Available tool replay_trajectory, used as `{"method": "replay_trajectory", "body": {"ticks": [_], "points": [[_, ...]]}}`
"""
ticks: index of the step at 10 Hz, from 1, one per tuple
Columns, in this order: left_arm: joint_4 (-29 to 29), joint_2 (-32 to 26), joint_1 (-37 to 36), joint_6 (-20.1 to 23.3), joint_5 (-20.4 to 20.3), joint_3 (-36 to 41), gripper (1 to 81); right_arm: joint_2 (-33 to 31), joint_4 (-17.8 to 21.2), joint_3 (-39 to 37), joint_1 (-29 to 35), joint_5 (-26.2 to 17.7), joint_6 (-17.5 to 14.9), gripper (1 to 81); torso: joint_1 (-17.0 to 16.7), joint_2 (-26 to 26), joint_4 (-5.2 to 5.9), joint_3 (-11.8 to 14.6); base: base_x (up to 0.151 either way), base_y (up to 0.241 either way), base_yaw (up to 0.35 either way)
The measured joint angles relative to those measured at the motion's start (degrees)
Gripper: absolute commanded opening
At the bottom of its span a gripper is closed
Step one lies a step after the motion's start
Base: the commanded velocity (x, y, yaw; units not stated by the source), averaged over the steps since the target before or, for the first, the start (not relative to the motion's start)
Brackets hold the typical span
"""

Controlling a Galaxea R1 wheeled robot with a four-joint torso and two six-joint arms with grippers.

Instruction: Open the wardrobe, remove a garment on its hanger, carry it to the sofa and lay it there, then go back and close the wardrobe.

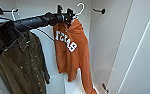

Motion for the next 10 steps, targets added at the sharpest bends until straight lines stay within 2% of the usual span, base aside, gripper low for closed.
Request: {"method": "replay_trajectory", "body": {"ticks": [1,6,10], "points": [[0.77,-0.12,0.00,0.15,0.01,0.05,1.0,-0.02,0.00,0.06,0.17,0.22,0.00,81.1,0.02,0.00,0.57,0.00,0.000,0.000,0.000],[2.01,0.40,0.41,0.09,0.00,4.22,1.0,0.00,-0.02,0.23,0.13,0.20,0.00,81.1,0.00,0.02,0.57,0.00,0.000,0.000,0.000],[3.30,6.97,2.82,-0.05,1.27,3.90,1.0,-0.05,-0.02,0.48,0.28,0.27,0.02,81.1,0.02,0.02,0.57,0.00,0.000,0.000,0.000]]}}
